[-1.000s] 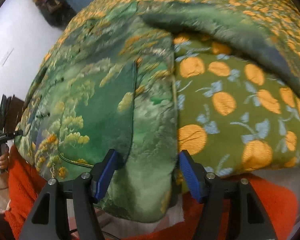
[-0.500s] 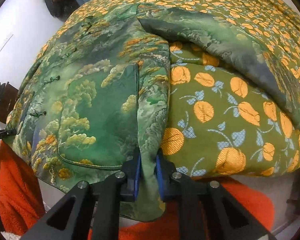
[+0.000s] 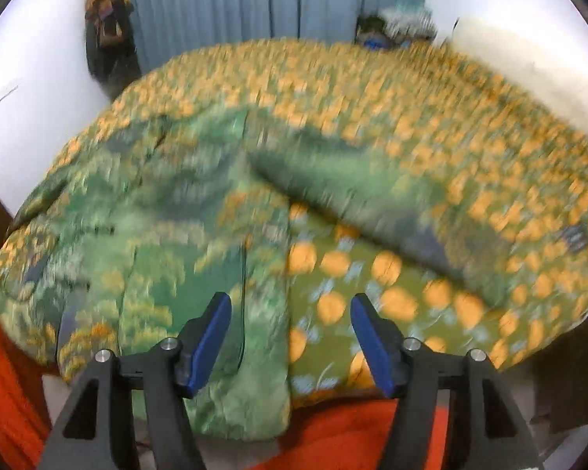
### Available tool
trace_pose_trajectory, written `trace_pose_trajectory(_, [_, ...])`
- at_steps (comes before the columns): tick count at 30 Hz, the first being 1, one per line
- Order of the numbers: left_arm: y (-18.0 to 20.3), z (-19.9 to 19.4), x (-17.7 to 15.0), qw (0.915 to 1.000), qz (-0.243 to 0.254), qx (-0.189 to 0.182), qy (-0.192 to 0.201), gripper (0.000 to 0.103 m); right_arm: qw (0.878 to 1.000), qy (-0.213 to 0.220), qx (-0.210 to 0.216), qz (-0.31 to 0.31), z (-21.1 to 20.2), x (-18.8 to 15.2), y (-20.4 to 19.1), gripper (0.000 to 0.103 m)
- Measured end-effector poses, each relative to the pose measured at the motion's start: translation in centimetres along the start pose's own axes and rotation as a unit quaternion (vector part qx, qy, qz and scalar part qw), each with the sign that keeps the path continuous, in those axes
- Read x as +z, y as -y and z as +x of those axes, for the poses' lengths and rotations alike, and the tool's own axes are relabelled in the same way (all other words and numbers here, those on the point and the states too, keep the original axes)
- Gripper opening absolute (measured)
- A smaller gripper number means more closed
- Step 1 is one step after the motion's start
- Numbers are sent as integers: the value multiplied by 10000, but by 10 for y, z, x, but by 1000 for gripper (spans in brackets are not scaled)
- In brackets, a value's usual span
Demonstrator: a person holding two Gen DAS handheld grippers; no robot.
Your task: Fold large clothes
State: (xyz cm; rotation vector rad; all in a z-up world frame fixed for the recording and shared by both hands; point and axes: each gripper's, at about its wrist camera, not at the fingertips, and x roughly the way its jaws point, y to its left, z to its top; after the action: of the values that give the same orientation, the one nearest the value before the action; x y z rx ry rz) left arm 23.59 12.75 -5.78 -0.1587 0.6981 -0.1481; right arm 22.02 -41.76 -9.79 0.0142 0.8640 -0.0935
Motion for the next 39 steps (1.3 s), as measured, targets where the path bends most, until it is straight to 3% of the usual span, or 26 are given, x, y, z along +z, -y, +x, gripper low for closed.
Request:
trace_pose_trajectory(2, [4,3,8,9994,-303,-150,40,101,9996,211,-137,98,-9,9,3,68])
trace_pose_trajectory(5, [10,16,5,9979,-538,-366,-69,101,9979,520,54,373,-21,14,14,79])
trace_pose_trajectory(9, [29,33,-7,9993,42,-112,-349,101,9959,596,93,679,-19,10,26,79])
trace_pose_trajectory(13, [50,38,-22,9971,571,155,-488,102,9949,576,-204,808,-9,-2,33,79])
trace_pose_trajectory(18, [59,39,-27,9964,627,112,-553,102,9928,603,-480,921,-2,-14,48,79])
trace_pose_trajectory(20, [61,36,-25,9969,598,13,-502,102,9899,660,-357,1205,-5,-13,64,79])
trace_pose_trajectory(26, [70,24,-21,9968,764,104,-190,102,9770,1158,-390,1746,-30,17,119,79])
trace_pose_trajectory(28, [71,25,-21,9967,776,142,-172,102,9733,1230,-217,1925,-33,28,137,79])
trace_pose_trajectory(30, [70,29,-23,9969,715,200,-249,102,9717,1009,24,2135,-22,31,151,79])
trace_pose_trajectory(32, [67,34,-25,9972,613,257,-351,102,9606,623,395,2681,4,19,171,79])
trace_pose_trajectory(34, [63,37,-27,9974,508,266,-434,102,9415,318,639,3294,31,-2,186,79])
trace_pose_trajectory(39, [58,37,-28,9974,431,295,-498,102,8685,64,742,4901,83,-65,229,79])
